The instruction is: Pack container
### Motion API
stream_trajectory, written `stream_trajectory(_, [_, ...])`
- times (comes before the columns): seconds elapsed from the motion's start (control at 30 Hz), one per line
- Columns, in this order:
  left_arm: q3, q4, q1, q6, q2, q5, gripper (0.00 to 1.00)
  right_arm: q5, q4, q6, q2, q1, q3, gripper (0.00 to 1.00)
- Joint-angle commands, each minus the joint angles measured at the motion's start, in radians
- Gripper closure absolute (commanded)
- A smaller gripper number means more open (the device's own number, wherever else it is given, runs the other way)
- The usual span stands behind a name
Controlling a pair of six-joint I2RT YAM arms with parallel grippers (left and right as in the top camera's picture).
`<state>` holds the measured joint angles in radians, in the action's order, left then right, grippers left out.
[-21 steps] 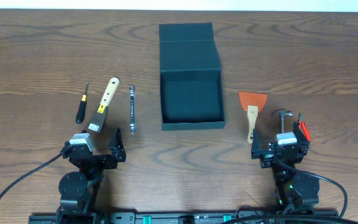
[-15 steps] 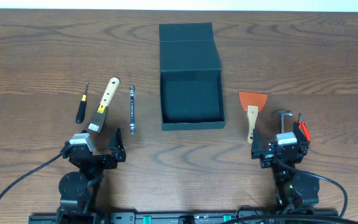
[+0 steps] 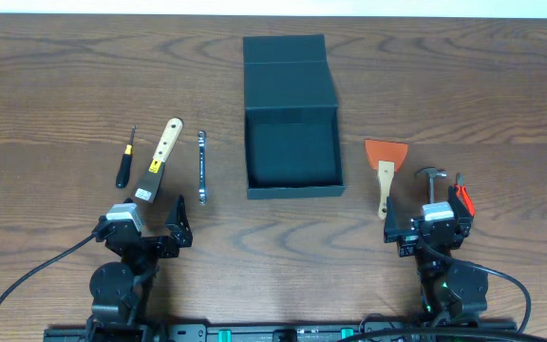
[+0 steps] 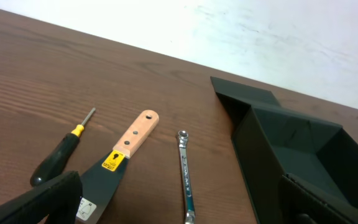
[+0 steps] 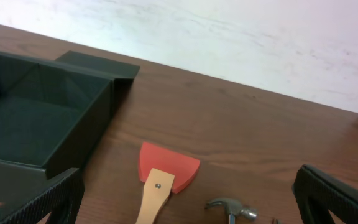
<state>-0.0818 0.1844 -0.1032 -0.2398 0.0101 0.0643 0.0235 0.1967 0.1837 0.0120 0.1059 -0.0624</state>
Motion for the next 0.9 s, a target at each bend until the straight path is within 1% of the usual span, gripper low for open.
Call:
stream_trajectory(0.0, [0.013,0.039,-0.006,-0.002,-0.006,-0.005,0.01,0.003,-0.002,-0.014,-0.006,-0.008,0.005,0.01])
stream_trajectory(0.67, [0.013,0.039,-0.006,-0.001,-0.006,-0.005,0.01,-0.005,-0.002,-0.015,-0.006,-0.008,0.005,0.01])
stream_trajectory(0.73, [0.013,0.022,-0.005,0.002,-0.006,-0.013,0.01,-0.006,-0.023,-0.017,-0.006,-0.008,0.005,0.01])
stream_trajectory(0.77, [0.013,0.012,-0.005,0.001,-0.006,-0.013,0.01,-0.005,-0.032,-0.046,-0.006,-0.008,0.005,0.01])
stream_trajectory(0.87, [0.012,0.014,-0.005,-0.035,-0.006,-0.008,0.01,-0.005,-0.035,-0.212,-0.005,-0.008,0.005,0.01])
